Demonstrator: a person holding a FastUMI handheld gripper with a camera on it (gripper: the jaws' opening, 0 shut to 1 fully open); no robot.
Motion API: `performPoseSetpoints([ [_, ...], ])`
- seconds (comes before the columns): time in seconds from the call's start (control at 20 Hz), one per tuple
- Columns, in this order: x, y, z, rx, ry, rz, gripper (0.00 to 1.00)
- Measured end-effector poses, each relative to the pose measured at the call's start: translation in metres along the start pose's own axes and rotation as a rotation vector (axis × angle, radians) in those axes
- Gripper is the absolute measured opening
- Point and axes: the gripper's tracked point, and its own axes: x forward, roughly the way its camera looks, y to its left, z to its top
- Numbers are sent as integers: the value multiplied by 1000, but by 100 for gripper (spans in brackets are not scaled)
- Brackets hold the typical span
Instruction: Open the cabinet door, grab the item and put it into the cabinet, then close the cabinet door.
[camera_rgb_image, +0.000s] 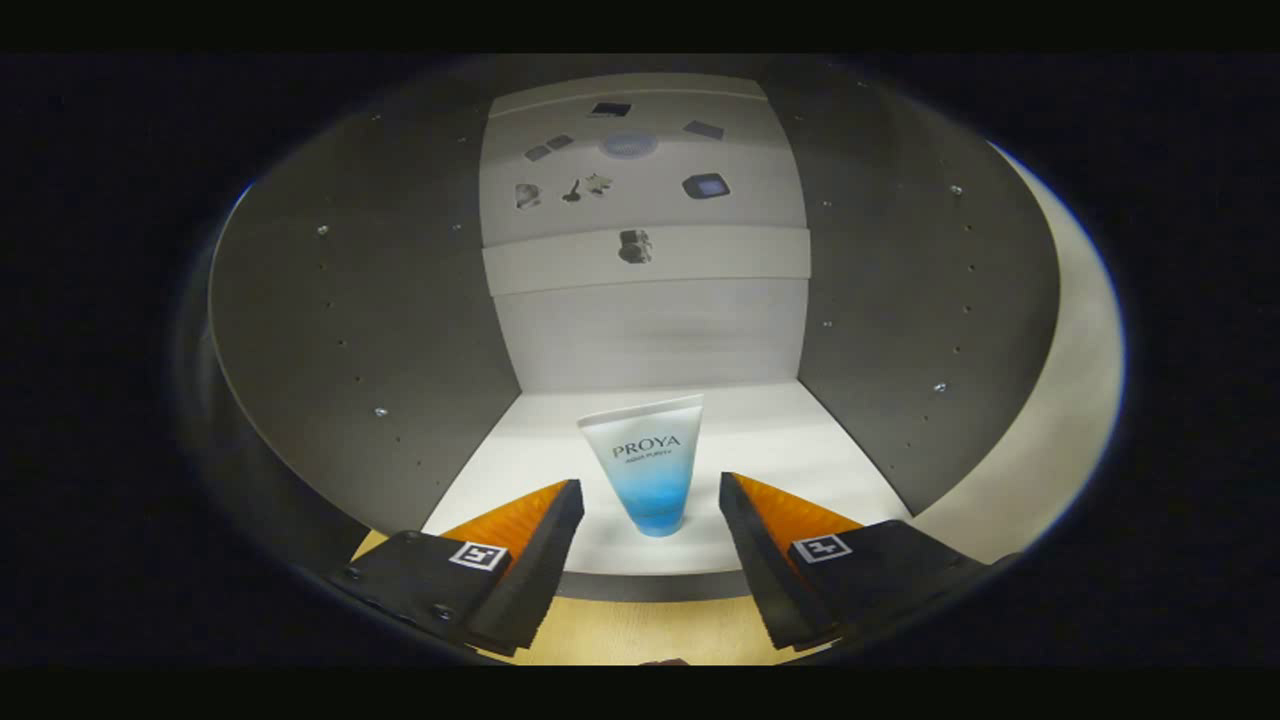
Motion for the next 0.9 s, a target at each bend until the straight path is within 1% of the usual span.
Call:
performPoseSetpoints([
  [0.2, -59, 17, 14, -35, -79, 39, 89],
  [0.45, -162, 39, 22, -71, -213, 96, 89],
  [0.65, -243, 37, 14, -82, -303, 118, 89],
  [0.9, -333, 17, -15, -86, -356, 151, 89],
])
